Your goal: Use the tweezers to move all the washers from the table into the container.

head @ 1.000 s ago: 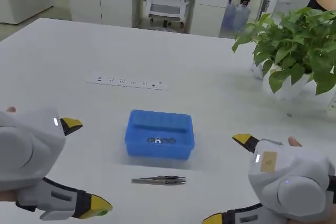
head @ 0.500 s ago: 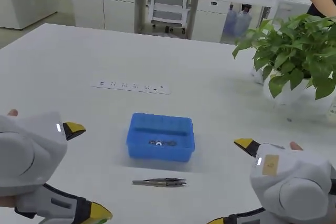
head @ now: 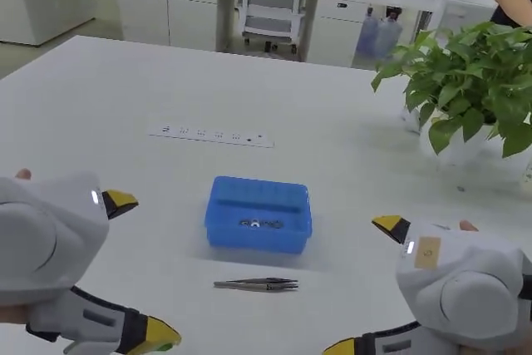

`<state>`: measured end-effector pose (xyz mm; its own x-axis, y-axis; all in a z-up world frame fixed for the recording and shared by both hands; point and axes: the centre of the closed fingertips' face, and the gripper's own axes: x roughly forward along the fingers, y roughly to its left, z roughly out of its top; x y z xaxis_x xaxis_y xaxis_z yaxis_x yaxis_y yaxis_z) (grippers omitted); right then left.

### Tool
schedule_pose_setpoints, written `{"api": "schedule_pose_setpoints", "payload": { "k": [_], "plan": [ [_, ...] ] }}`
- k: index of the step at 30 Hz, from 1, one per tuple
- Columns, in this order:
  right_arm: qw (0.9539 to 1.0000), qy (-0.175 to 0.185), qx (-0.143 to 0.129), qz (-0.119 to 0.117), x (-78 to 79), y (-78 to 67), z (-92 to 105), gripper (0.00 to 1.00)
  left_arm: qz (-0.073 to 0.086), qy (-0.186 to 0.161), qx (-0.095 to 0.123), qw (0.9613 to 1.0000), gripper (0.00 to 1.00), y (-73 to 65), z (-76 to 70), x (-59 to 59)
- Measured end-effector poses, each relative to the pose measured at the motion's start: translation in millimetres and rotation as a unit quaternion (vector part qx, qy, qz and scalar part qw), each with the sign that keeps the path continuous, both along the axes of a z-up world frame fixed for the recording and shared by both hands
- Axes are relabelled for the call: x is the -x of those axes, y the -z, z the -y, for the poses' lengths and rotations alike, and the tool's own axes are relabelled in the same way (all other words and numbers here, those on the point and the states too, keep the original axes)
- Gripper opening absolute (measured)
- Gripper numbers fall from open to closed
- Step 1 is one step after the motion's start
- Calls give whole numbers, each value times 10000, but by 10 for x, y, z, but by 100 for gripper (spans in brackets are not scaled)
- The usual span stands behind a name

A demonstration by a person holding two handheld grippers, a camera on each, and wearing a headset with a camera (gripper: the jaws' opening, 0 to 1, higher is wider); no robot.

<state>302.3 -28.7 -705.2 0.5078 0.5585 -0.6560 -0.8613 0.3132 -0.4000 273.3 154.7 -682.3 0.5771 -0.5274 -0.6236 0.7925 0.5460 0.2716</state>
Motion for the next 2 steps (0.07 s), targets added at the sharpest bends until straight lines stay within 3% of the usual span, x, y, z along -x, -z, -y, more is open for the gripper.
{"api": "schedule_pose_setpoints", "payload": {
  "k": [2],
  "plan": [
    [10000, 15, -3, 1, -2, -2, 7, 100, -20, 12, 0, 10000, 100, 9, -3, 10]
  ]
}}
